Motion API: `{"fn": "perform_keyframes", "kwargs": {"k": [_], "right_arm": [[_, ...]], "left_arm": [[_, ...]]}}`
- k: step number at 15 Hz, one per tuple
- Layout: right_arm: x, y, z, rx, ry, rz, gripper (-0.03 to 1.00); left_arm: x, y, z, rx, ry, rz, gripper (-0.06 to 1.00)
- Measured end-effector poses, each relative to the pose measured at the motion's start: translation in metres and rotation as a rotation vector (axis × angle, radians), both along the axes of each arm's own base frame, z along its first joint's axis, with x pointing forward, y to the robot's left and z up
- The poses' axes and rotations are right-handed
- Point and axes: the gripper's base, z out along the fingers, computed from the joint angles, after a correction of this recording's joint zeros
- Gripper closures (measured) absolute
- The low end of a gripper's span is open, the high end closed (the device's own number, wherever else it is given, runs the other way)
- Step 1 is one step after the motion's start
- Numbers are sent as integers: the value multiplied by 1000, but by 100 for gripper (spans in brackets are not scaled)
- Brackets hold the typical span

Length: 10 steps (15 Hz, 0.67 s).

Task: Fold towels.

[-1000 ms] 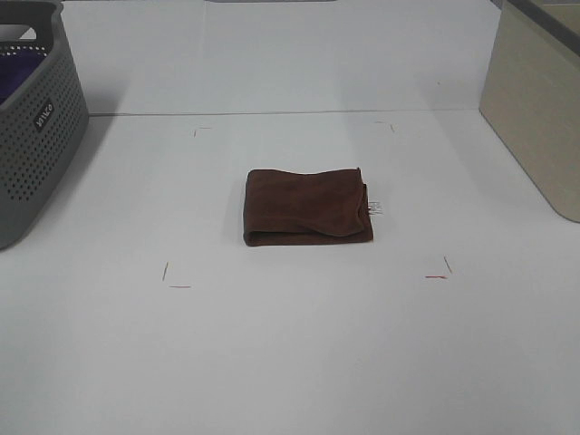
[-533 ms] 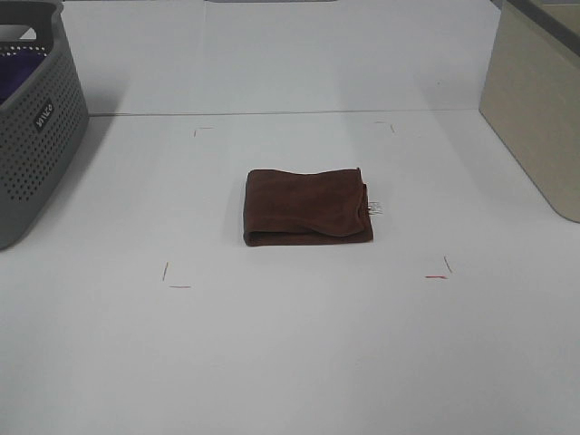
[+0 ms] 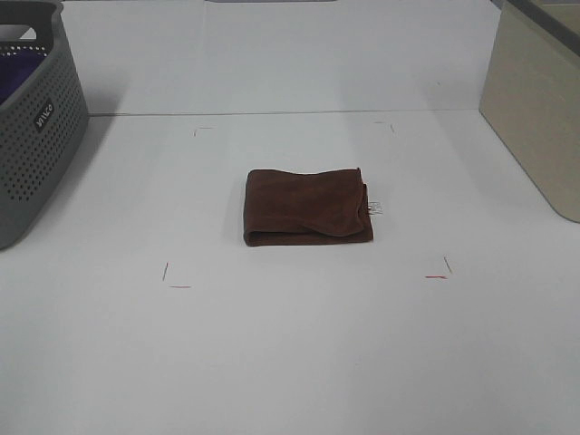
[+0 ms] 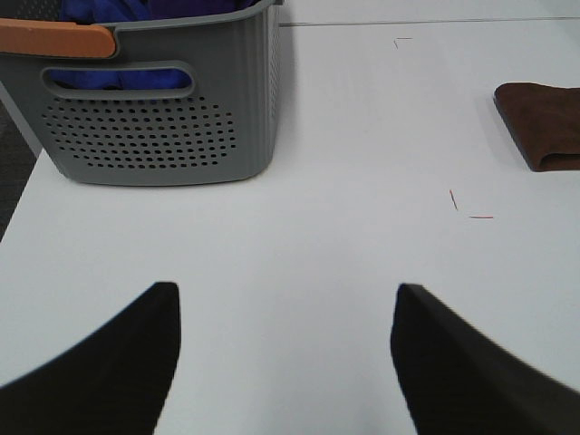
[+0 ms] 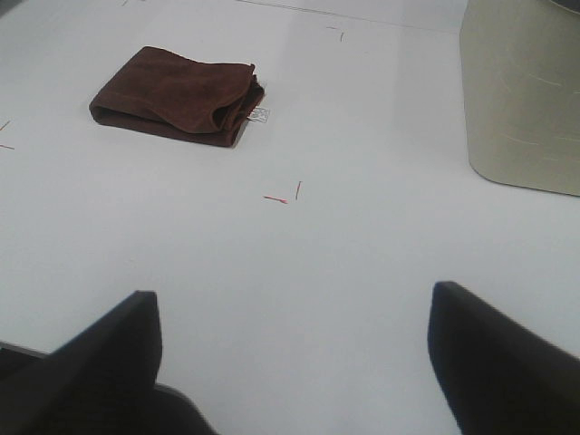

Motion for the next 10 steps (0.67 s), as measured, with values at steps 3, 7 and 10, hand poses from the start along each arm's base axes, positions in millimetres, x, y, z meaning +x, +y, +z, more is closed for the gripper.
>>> {"fn": "perform_keyframes", "kwargs": {"k": [3, 7, 10], "right_arm": [[0, 0, 0, 0, 0, 0, 20], [0, 0, 0, 0, 0, 0, 20], [0, 0, 0, 0, 0, 0, 20]], "left_arm": [[0, 0, 0, 0, 0, 0, 30], [0, 0, 0, 0, 0, 0, 30], [0, 0, 0, 0, 0, 0, 30]]}}
